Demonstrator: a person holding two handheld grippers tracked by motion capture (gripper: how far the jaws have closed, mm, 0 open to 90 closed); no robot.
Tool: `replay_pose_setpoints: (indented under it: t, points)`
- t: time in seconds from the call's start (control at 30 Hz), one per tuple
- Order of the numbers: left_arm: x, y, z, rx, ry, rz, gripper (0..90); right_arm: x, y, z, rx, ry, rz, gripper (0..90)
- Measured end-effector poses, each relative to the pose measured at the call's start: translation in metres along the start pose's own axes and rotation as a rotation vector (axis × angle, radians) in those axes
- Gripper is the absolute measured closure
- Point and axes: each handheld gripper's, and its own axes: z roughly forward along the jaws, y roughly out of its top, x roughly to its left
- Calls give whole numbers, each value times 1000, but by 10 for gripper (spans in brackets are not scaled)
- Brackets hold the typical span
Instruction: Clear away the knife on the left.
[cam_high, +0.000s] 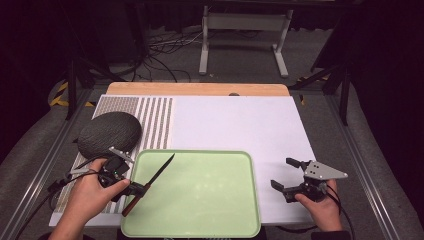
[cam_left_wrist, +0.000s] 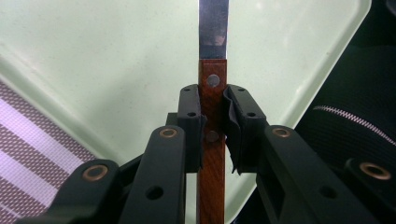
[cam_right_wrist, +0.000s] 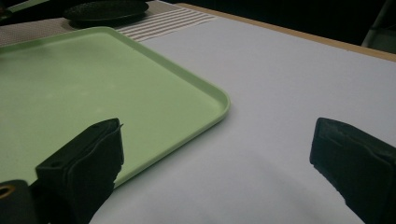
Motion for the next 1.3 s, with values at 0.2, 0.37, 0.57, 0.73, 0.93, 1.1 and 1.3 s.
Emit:
replay_pose_setpoints:
  t: [0.2,0.37,0.57,0.73,0.93,1.1,1.3]
  points:
    - [3,2,15,41,24,-14,777,0,-1,1,5,3,2,34]
    - [3,3,21,63,20,-17,776,0,-1,1,6,2,1,34]
    - [3,3,27,88,-5,-26,776,0,-1,1,5,4,2,34]
    - [4,3,30,111,-8,-34,777,0,-1,1,5,5,4,34]
    - [5,2,35,140,-3,-55,777,0,-1,1,6,5,4,33]
    - [10,2,41,168,-13,-70,776,0,-1,1,2,8,6,33]
    - [12,1,44,183,-19,-79,776,0,-1,1,0,7,9,33]
